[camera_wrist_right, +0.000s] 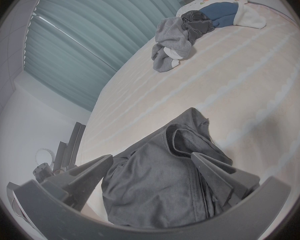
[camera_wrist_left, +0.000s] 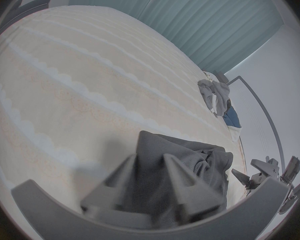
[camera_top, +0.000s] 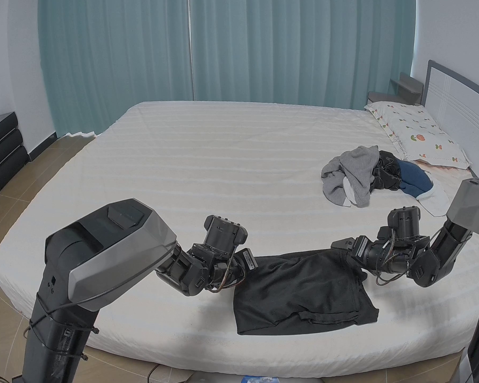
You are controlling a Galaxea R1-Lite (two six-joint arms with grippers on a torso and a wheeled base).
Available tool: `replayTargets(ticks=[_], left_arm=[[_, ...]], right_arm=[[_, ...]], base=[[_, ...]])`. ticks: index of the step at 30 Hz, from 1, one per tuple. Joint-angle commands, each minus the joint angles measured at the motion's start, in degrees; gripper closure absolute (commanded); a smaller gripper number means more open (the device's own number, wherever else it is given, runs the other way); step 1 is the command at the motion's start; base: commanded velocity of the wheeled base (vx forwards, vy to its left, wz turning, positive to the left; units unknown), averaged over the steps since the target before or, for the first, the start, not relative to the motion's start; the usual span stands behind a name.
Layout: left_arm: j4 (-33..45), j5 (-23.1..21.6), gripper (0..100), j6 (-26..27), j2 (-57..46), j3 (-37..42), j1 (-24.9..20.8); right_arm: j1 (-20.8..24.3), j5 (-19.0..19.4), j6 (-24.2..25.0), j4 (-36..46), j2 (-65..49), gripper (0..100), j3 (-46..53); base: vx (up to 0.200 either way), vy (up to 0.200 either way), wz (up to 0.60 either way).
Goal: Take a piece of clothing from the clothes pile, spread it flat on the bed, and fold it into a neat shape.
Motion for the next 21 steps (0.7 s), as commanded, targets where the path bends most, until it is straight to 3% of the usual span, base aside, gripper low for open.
replayTargets(ticks=[1, 5, 13, 14, 21], left_arm=[[-0.06, 1.27, 100, -0.29, 0.8, -0.73, -0.04], [-0.32, 2.85, 100, -3.01, 0.53, -0.73, 0.05], [-0.32, 3.12, 100, -5.39, 0.18, -0.29, 0.31], [-0.32, 3.12, 100, -5.39, 0.18, -0.29, 0.23], [-0.06, 3.03, 100, -5.3, 0.27, -0.47, 0.23]], right_arm=[[0.85, -1.94, -1.09, 0.46, 3.87, 0, -3.53], [0.93, -4.14, -3.38, 3.18, 5.36, 0, -6.96], [1.02, -4.49, -3.55, 3.8, 7.82, 0, -10.82], [1.02, -4.58, -3.55, 3.89, 8.53, 100, -11.44], [0.76, -5.72, -5.49, 5.82, 10.37, 100, -13.64]], base=[[0.0, 0.0, 0.0], [0.0, 0.0, 0.0], [0.0, 0.0, 0.0], [0.0, 0.0, 0.0], [0.0, 0.0, 0.0]])
